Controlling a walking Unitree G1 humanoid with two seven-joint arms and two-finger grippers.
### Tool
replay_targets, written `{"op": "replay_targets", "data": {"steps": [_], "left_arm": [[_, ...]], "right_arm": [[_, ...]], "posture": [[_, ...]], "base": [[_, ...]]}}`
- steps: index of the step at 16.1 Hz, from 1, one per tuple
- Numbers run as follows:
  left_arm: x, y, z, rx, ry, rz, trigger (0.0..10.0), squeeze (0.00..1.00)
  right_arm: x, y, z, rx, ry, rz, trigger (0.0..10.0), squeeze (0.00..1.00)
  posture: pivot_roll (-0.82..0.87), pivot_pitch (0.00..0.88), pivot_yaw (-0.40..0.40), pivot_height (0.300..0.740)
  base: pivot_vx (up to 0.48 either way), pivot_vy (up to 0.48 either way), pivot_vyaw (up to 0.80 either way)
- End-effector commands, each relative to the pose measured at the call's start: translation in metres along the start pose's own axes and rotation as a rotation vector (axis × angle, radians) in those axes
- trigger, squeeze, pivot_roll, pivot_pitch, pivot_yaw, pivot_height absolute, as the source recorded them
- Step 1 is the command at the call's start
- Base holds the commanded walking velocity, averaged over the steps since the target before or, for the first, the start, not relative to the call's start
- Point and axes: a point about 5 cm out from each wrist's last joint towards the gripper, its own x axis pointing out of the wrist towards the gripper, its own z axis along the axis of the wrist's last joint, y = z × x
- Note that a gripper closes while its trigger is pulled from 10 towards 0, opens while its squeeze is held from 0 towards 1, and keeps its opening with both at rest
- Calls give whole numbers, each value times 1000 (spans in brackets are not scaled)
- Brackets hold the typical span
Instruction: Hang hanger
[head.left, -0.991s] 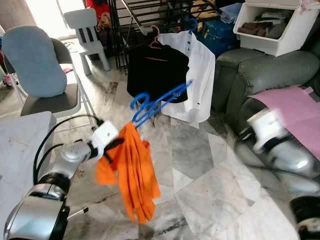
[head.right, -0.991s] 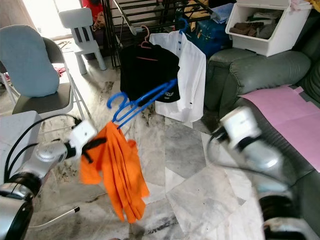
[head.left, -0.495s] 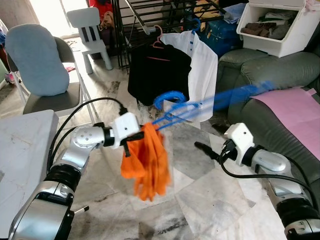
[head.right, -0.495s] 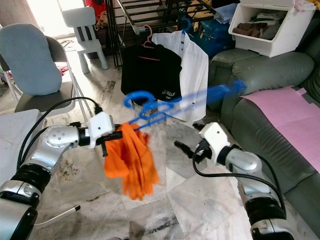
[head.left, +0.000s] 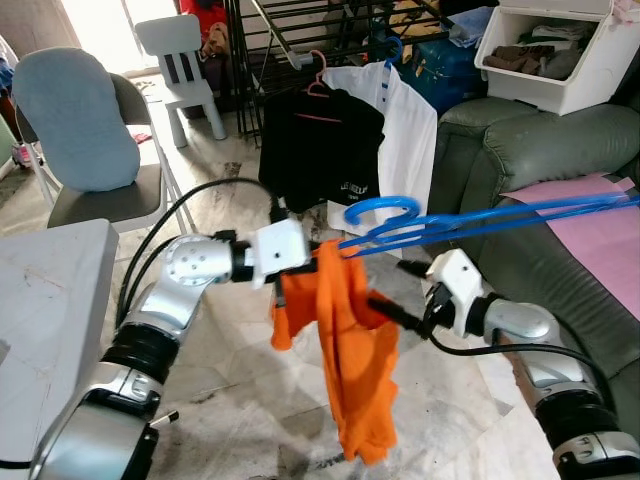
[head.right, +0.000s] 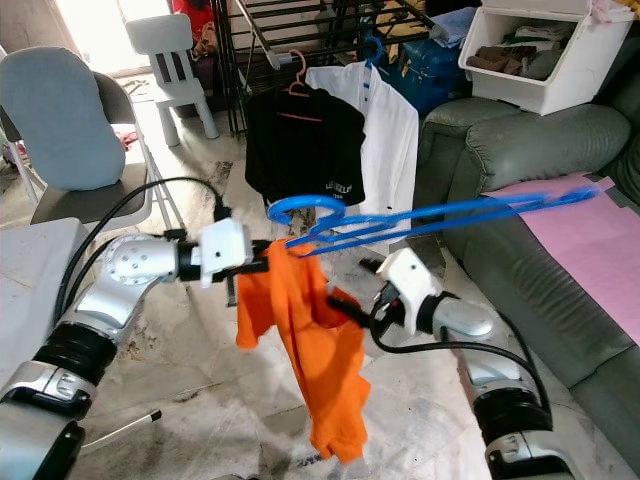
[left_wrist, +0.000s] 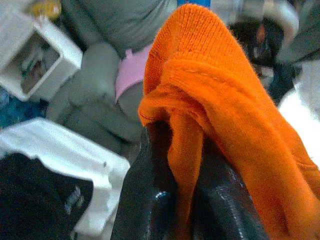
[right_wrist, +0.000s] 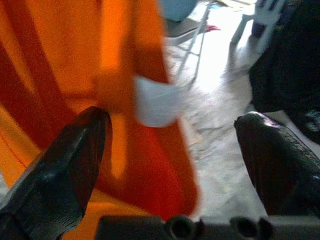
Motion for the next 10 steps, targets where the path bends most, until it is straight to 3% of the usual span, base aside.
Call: {"op": "replay_targets", "data": {"steps": [1,2,3,4,6,7,8,9,10], "left_arm": [[2,8,14,35,-45,20,118,0],[4,10,20,40,-64,22,157,0],[5,12,28,47,-90,25,196,0],[5,13,32,51,-106,26,235,0],[4,18,51,45,-166,35,510,0],[2,20,55,38,-178,41,745,0],[0,23,57,36,-180,51,706,0],[-1,24,59,26,-184,60,745,0],[-3,26,59,-9,-192,68,784,0]], "right_arm": [[4,7,-2,22,10,55,10000,749],[4,9,-5,41,19,66,10000,369],[4,10,-11,69,35,64,10000,227],[3,10,-14,77,47,60,10000,0],[-8,4,-39,127,166,-17,10000,0],[-11,0,-46,154,212,-65,7059,0],[-15,-2,-51,178,236,-100,6627,0],[-17,-4,-54,183,252,-122,3529,0],[-21,-6,-58,183,271,-148,1059,0]], "posture": [[-147,0,44,740],[-146,0,41,740],[-146,0,41,740],[-146,0,41,740],[-136,0,31,740],[-136,0,31,740],[-136,0,31,740],[-134,0,28,740],[-134,0,28,740]], "base": [[0,0,0],[0,0,0],[0,0,0],[0,0,0],[0,0,0],[0,0,0],[0,0,0],[0,0,0],[0,0,0]]}}
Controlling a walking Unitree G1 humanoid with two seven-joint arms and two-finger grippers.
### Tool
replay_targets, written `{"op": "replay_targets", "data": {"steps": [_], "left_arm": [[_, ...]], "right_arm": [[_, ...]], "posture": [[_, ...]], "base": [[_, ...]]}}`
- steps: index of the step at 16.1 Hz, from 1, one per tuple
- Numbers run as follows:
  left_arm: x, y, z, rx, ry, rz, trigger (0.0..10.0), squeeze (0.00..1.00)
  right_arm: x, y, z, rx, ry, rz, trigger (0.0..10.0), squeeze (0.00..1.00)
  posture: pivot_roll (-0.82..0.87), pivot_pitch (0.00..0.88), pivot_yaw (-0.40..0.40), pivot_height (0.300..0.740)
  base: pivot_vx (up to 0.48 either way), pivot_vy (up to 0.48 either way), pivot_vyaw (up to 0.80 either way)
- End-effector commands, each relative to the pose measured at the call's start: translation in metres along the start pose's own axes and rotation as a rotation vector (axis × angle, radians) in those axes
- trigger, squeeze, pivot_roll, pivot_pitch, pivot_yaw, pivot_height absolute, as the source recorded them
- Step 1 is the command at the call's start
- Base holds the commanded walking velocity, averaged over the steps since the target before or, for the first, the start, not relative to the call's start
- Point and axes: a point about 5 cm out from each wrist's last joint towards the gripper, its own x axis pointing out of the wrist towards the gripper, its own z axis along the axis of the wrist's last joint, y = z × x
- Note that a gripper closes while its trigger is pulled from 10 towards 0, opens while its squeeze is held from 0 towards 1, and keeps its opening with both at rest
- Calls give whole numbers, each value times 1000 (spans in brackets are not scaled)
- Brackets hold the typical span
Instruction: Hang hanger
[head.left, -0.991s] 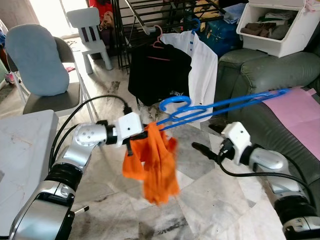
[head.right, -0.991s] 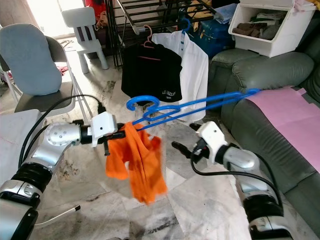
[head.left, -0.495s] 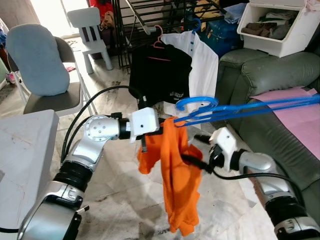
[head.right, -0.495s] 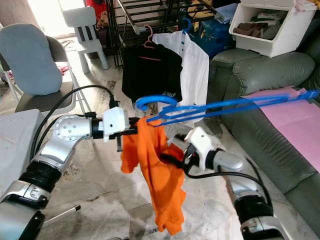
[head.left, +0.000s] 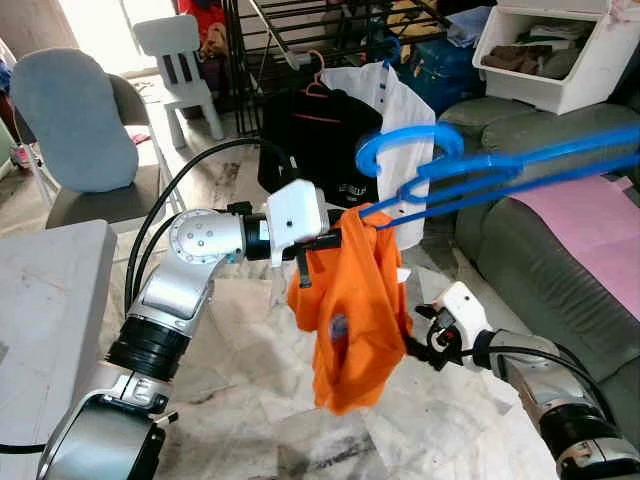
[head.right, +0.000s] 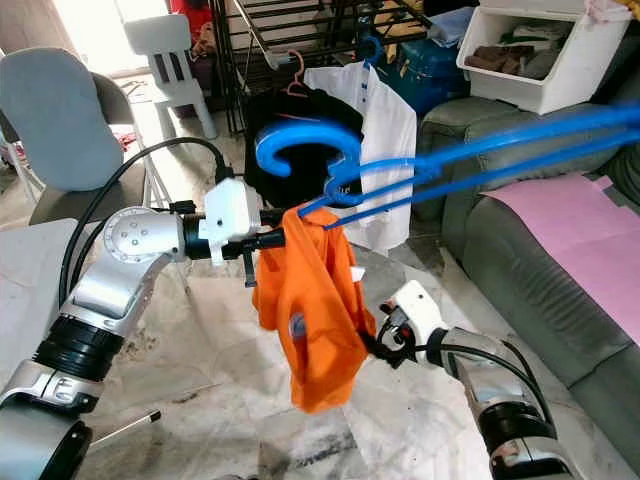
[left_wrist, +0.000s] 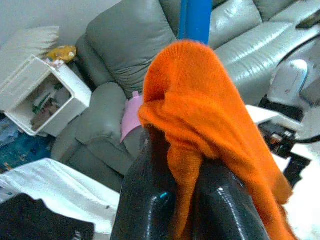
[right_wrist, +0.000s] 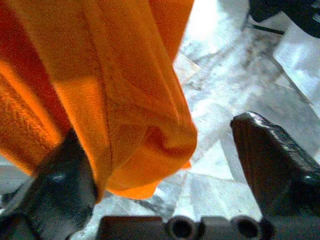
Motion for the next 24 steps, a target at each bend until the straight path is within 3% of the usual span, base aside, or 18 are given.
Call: {"op": "replay_targets", "data": {"steps": [1,4,5,7,9,11,12,14,17,20,24], "left_arm": [[-9,12,12,44,-26,42,706,0],[-21,15,-9,37,67,97,745,0],[-33,12,-30,0,141,146,157,0],[-43,10,-48,-70,183,193,0,0],[-67,-2,-85,-165,325,262,0,0],[-77,-11,-99,-212,376,274,0,0],[-87,-20,-113,-300,407,301,0,0],[-95,-33,-124,-348,444,266,0,0],[-94,-44,-125,-396,408,174,0,0],[-93,-61,-128,-412,440,-5,0,0],[-96,-70,-141,-404,556,-18,0,0]], "right_arm": [[-6,-8,-4,-3,31,-46,0,0],[-26,-26,-9,39,16,-150,0,0],[-44,-46,-4,79,-24,-275,0,0],[-56,-62,4,117,-63,-396,0,0],[-75,-90,35,151,-204,-606,0,0],[-80,-98,56,151,-293,-663,0,0],[-84,-104,83,121,-387,-714,0,0],[-86,-108,111,96,-470,-772,0,0],[-85,-110,133,93,-524,-795,0,0],[-80,-110,146,85,-535,-808,0,0],[-73,-106,155,63,-548,-775,0,0]], "posture": [[-135,0,28,740],[-143,0,29,740],[-154,0,33,740],[-161,0,36,740],[-168,0,40,740],[-172,0,41,740],[-174,0,39,740],[-174,0,36,740],[-175,0,34,740],[-177,0,31,740],[-187,0,31,740]], "base": [[0,0,0],[0,0,0],[0,0,0],[0,0,0],[0,0,0],[0,0,0],[0,0,0],[0,0,0],[0,0,0],[0,0,0],[0,0,0]]}}
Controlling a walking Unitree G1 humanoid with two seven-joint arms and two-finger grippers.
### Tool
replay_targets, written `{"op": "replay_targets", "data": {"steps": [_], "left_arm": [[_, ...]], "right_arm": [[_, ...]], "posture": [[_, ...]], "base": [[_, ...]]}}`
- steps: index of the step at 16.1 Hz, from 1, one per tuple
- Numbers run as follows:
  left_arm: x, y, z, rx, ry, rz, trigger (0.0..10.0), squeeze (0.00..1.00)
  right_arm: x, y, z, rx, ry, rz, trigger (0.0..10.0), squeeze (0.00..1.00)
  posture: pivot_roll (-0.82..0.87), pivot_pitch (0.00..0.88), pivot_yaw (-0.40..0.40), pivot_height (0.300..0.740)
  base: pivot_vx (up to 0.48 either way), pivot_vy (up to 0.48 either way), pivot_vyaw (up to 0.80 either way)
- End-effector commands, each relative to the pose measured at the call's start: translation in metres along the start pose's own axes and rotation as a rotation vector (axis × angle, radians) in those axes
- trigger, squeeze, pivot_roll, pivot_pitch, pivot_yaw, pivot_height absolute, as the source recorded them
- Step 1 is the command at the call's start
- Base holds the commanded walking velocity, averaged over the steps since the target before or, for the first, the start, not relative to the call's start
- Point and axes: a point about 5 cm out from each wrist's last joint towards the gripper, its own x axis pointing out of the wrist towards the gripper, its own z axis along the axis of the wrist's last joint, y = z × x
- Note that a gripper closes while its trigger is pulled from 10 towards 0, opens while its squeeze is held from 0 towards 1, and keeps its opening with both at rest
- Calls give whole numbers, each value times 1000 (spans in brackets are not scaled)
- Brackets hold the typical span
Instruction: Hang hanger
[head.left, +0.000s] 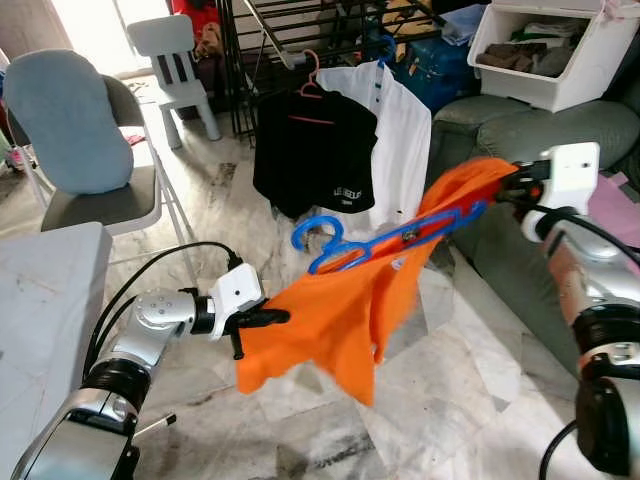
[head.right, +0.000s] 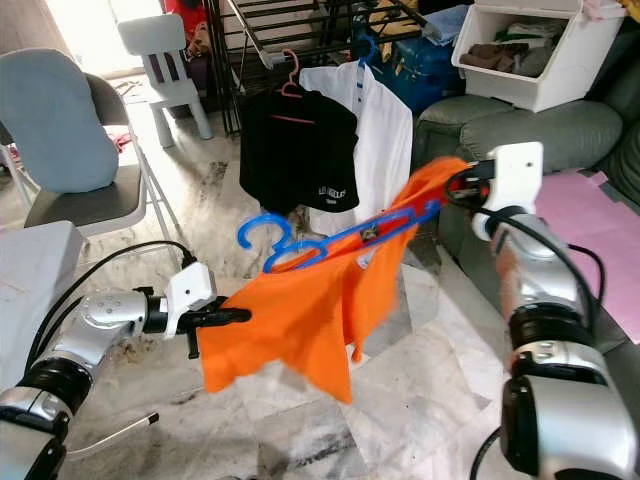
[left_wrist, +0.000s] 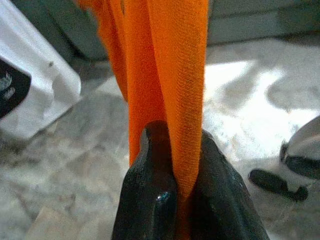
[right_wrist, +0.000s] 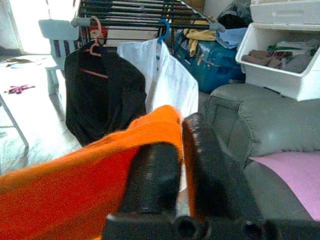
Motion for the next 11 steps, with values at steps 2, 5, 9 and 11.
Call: {"op": "replay_targets", "data": {"steps": [2,5,9,11], "left_arm": [[-11,-3,-27,-40,169,30,0,0],[-4,7,-29,-34,244,189,0,0],[-4,13,-36,-62,353,322,0,0],[-2,20,-34,-108,360,456,0,0]], "right_arm": [[1,-14,25,-16,-84,-68,0,0],[3,-7,24,-33,-88,-35,0,0],[4,0,23,-56,-95,-11,0,0],[5,5,23,-53,-97,3,0,0]], "posture": [[-197,0,35,740],[-198,0,39,740],[-199,0,40,740],[-196,0,42,740]], "base": [[0,0,0],[0,0,0],[0,0,0],[0,0,0]]}}
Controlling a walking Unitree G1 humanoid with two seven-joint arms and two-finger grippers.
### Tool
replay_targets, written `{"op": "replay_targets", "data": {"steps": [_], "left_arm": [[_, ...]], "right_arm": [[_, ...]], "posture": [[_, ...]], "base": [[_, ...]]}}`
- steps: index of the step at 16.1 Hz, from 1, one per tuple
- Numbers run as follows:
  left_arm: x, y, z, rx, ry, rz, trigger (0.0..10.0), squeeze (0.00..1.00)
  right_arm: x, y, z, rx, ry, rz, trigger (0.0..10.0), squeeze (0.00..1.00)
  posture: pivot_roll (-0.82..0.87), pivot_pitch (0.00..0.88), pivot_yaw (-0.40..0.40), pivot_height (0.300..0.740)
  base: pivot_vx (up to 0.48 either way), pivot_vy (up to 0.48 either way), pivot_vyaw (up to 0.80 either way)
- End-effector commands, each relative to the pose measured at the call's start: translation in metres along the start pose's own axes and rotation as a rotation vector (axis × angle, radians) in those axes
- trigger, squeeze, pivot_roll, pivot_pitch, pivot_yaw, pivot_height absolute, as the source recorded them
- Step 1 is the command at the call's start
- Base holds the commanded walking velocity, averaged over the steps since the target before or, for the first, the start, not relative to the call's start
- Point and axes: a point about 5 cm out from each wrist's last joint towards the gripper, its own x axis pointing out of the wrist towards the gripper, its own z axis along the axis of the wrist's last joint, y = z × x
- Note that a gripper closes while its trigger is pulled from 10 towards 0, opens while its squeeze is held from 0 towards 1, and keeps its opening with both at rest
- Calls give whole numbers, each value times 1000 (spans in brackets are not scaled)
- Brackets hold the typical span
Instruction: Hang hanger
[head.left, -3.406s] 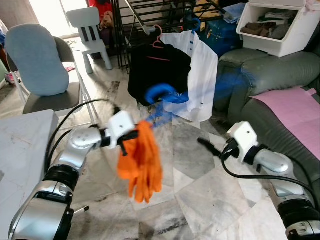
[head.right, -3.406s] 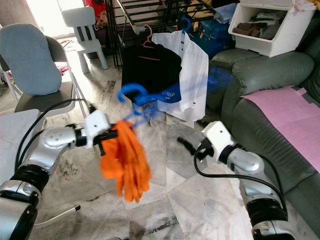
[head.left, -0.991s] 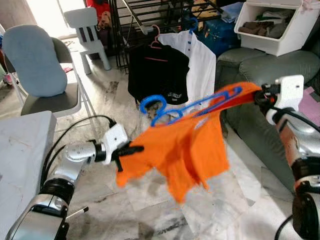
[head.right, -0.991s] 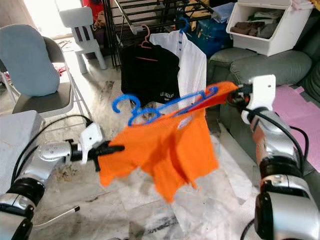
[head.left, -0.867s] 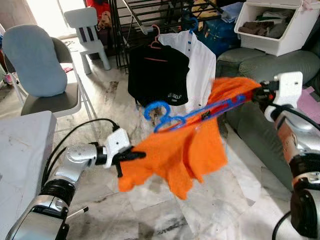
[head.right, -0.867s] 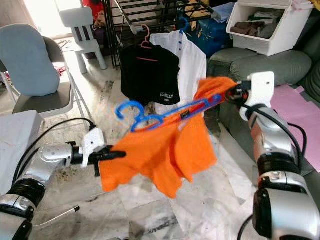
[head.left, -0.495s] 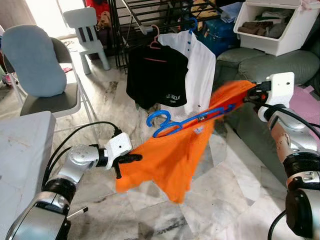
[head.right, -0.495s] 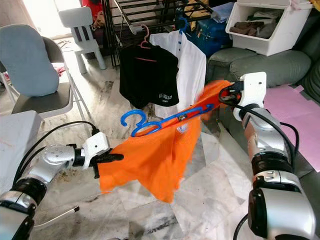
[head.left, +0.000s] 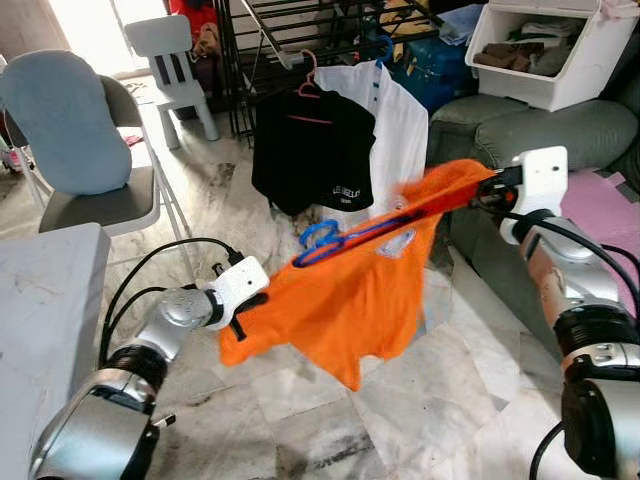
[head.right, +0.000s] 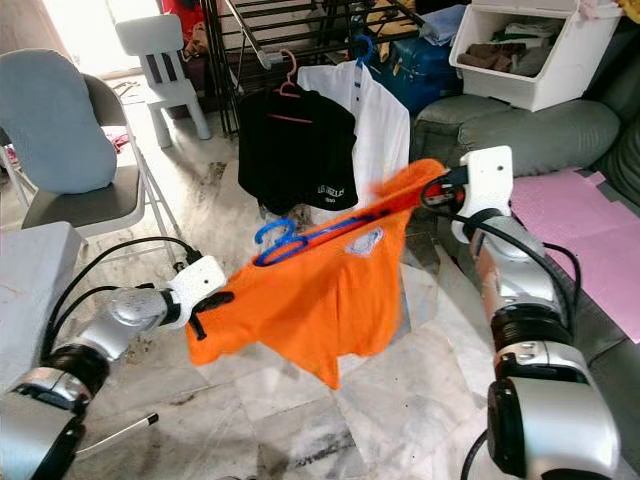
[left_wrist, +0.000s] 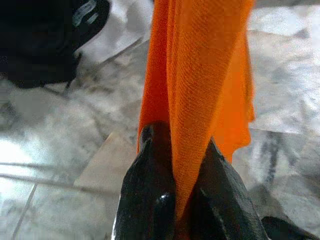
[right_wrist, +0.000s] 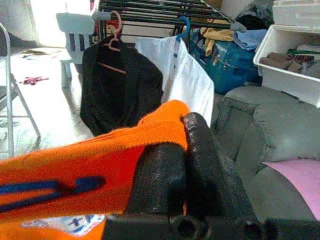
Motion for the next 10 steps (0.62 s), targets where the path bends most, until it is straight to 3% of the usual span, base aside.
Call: {"op": "replay_targets", "data": {"steps": [1,4,5,8,10], "left_arm": [[-8,7,-22,-68,101,77,0,0],[6,6,1,-271,-14,230,0,0],[6,6,1,-271,-14,230,0,0],[19,-5,19,-483,-90,283,0,0],[24,-14,25,-504,-99,262,0,0]], "right_arm": [[0,-13,26,-28,-101,-56,0,0],[1,9,15,-71,-77,34,0,0],[1,9,15,-71,-77,34,0,0],[0,33,-3,-148,-42,107,0,0],[-3,49,-13,-166,-25,159,0,0]], "posture": [[-196,0,42,740],[-194,0,41,740],[-194,0,41,740],[-185,0,43,740],[-182,0,44,740]], "base": [[0,0,0],[0,0,0],[0,0,0],[0,0,0],[0,0,0]]}}
